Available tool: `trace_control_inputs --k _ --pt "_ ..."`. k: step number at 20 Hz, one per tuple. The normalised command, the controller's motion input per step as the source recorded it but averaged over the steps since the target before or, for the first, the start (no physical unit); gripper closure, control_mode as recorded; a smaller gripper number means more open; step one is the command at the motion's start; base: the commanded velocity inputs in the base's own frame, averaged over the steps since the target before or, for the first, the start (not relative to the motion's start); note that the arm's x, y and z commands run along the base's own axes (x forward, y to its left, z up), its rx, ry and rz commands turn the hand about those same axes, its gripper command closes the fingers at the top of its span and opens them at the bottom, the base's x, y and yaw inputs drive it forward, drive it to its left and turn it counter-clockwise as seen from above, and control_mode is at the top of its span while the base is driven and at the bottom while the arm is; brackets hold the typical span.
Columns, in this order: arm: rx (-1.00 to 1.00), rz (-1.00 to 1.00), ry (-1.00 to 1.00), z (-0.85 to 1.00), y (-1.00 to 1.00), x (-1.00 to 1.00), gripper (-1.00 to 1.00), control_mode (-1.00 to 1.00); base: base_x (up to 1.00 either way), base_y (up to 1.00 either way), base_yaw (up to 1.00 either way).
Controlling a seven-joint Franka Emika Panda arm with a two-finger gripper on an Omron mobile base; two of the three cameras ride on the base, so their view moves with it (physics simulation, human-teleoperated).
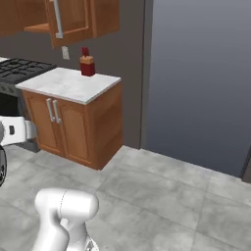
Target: Get the candle and the beer from the cabinet and move them to the dining counter.
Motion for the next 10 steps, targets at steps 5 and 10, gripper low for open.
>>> trace_control_inputs --k 5,10 --pt "0.0 0.0 0.0 0.0 0.0 0.0 -1.0 1.0 1.0 0.68 -0.13" --pt "0.0 0.0 0.0 0.0 0.0 0.0 -1.0 1.0 0.97 0.93 -0.15"
